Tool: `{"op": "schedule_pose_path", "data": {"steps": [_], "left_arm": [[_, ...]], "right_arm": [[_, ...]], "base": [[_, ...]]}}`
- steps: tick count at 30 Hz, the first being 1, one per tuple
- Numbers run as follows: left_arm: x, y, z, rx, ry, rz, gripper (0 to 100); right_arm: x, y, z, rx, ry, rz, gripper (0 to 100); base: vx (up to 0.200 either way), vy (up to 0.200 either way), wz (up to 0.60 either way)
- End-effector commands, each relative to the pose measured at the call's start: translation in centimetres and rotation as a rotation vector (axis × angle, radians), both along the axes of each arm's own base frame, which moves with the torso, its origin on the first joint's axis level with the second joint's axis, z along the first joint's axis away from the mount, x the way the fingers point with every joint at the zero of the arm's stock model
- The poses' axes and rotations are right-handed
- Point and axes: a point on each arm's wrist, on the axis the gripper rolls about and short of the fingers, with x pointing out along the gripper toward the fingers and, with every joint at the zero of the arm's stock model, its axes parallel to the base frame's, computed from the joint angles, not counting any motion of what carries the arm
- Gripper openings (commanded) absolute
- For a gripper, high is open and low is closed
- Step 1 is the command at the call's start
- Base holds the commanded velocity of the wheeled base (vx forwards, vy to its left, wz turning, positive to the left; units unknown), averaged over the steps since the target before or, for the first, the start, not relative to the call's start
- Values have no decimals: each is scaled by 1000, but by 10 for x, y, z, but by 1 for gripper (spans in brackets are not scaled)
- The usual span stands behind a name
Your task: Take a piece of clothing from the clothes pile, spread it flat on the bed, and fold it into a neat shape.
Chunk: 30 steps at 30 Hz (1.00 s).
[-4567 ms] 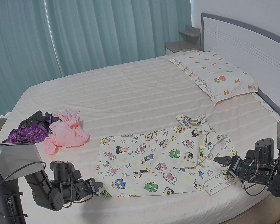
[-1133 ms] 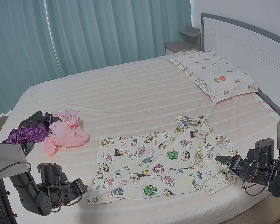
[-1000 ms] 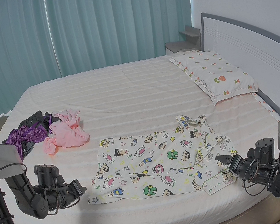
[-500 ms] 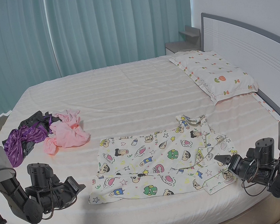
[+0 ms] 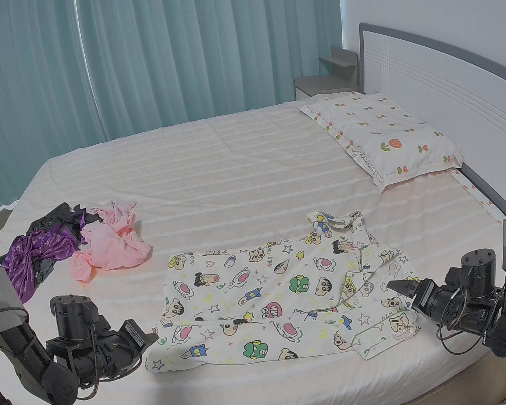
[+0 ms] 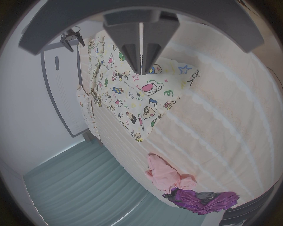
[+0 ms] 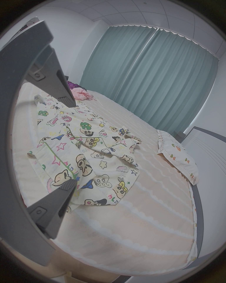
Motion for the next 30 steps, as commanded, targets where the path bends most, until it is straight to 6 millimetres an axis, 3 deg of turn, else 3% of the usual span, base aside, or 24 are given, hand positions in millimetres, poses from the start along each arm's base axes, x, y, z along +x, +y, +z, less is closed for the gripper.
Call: {"op": "schedule_pose_path", "data": {"steps": [1, 15, 19, 26, 28, 29, 30], "left_arm": [[0, -4, 2, -8, -7, -8, 0], [-2, -9, 2, -9, -17, -35, 0], [-4, -9, 3, -10, -28, -34, 0], [-6, -8, 3, -18, -31, -32, 0], [-6, -8, 3, -19, -31, -34, 0], [-6, -8, 3, -19, -31, -34, 0], [-7, -8, 2, -19, -26, -31, 0]], "right_arm": [[1, 0, 1, 5, -15, 0, 100], [2, 2, 6, -9, -43, -17, 100], [16, 5, 23, -15, -160, -19, 100], [73, 21, 27, 3, -229, -16, 100], [92, 27, 19, -6, -197, -15, 100], [92, 27, 19, -6, -197, -15, 100], [110, 32, 11, -13, -175, -14, 100]], "base": [[0, 0, 0], [171, 0, 0], [0, 0, 0], [0, 0, 0], [0, 0, 0], [0, 0, 0], [0, 0, 0]]}}
